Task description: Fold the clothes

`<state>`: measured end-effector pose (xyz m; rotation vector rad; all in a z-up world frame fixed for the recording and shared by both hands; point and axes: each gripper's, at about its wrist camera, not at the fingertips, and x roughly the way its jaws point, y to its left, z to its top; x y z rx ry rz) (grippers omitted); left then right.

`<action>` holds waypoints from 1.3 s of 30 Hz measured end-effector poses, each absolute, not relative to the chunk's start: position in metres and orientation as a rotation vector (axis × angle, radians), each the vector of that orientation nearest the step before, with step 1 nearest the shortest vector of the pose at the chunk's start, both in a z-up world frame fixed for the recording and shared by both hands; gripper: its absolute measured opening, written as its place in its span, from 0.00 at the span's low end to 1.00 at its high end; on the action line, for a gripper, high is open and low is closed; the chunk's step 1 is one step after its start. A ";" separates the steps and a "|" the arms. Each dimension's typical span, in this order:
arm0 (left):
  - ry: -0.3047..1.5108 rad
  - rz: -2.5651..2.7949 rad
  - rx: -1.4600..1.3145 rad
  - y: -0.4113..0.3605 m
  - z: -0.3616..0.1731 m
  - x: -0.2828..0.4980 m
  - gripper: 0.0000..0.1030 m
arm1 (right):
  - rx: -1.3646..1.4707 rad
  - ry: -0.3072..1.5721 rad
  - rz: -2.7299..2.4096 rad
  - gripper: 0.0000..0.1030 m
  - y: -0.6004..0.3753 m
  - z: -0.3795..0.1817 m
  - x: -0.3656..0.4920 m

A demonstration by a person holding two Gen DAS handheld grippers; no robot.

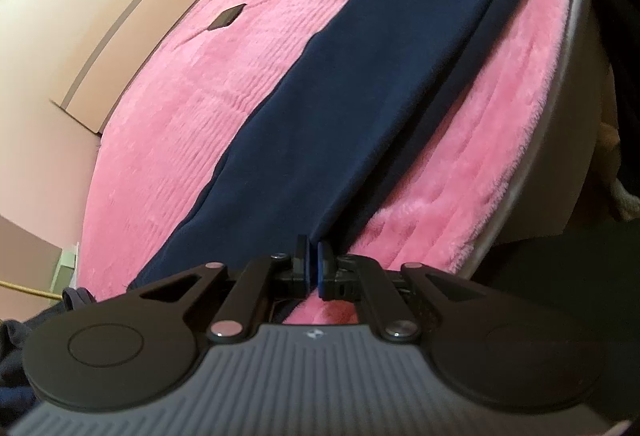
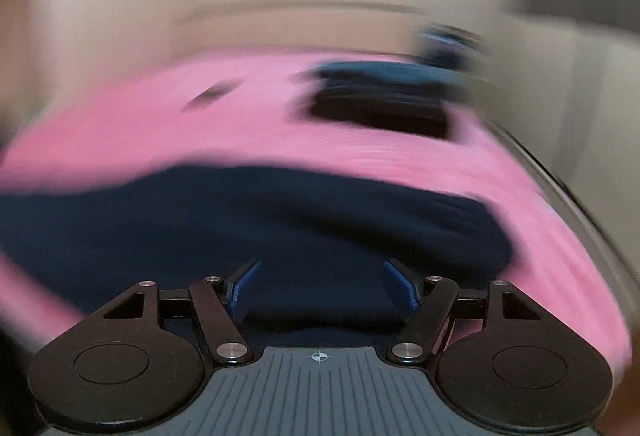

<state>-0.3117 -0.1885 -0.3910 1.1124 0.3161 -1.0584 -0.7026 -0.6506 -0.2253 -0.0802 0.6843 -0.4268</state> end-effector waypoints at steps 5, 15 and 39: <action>0.308 -1.067 1.100 -0.191 -0.387 -0.306 0.02 | -0.507 0.887 -0.249 0.46 -0.612 -0.263 -0.654; 0.191 -1.013 1.031 -0.178 -0.361 -0.317 0.02 | -0.518 0.810 -0.301 0.00 -0.588 -0.237 -0.673; 0.419 -0.822 0.655 -0.102 -0.337 -0.253 0.27 | -0.393 0.788 -0.179 0.64 -0.513 -0.233 -0.618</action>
